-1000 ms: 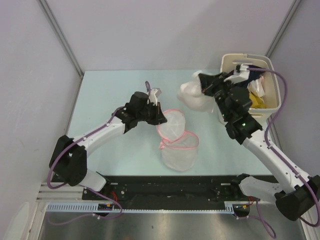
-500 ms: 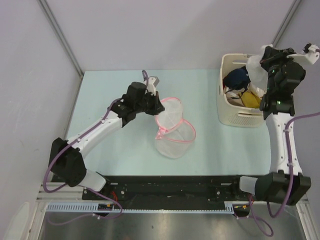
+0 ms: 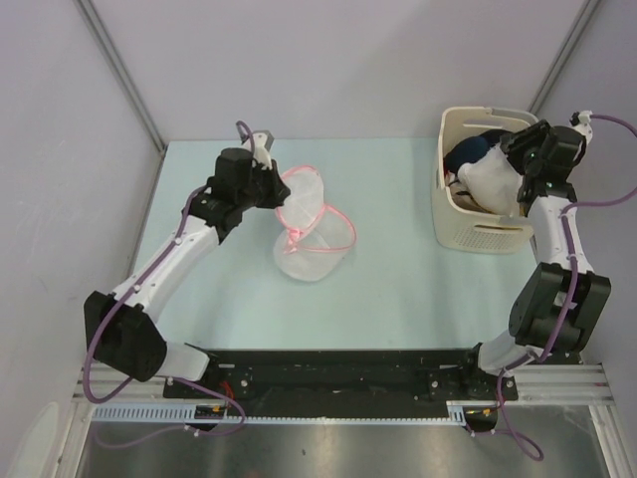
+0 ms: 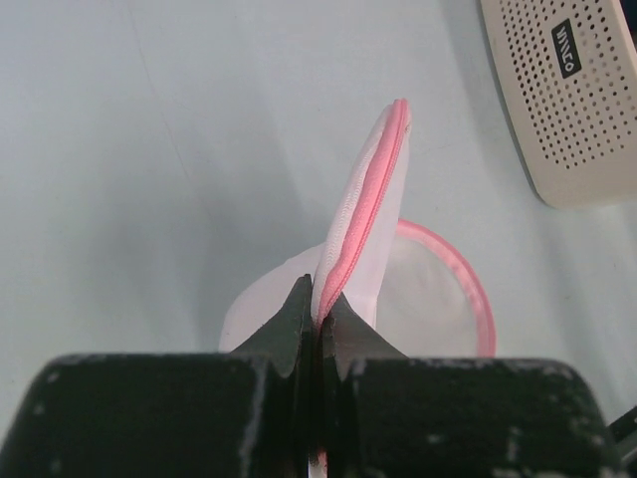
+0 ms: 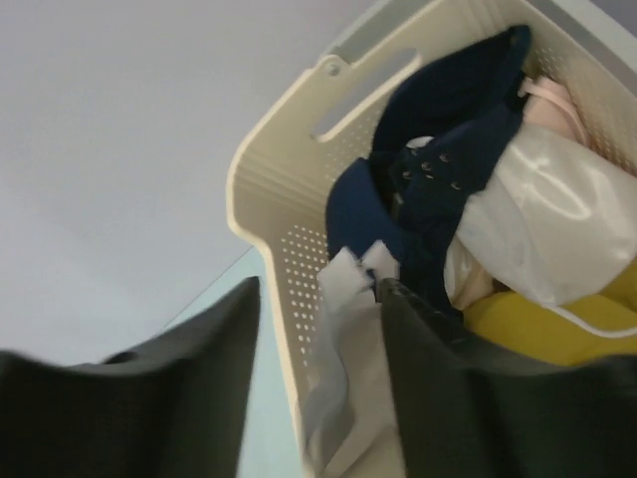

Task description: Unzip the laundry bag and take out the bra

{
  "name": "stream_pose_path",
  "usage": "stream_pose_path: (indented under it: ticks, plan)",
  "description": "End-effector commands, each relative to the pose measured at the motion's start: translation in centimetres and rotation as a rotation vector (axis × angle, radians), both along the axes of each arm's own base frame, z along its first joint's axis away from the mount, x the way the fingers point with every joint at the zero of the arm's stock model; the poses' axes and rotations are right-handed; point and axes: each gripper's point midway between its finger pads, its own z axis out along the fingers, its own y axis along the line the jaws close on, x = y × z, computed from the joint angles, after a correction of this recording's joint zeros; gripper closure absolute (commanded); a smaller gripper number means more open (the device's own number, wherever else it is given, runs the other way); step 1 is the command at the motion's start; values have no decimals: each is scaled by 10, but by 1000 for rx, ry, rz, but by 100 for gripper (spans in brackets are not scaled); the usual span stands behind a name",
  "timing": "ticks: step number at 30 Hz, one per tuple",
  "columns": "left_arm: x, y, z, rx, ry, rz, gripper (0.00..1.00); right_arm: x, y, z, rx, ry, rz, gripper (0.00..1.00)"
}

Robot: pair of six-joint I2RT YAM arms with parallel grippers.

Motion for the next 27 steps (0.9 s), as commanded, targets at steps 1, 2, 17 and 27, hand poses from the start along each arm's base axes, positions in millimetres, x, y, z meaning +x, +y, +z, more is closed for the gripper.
stream_pose_path:
  ticks: [1, 2, 17, 27]
  plan:
    - [5, 13, 42, -6, -113, 32, 100, -3, -20, -12, -8, 61, -40, 26]
    - [7, 17, 42, -5, -115, 41, 100, -6, -19, -12, -38, 75, -53, 8]
    - [56, 78, 49, -34, -134, 319, 100, -115, 16, 56, -252, 98, -192, 0]
    - [80, 162, 55, 14, -134, 689, 51, -168, 69, 42, -249, 103, -81, 0]
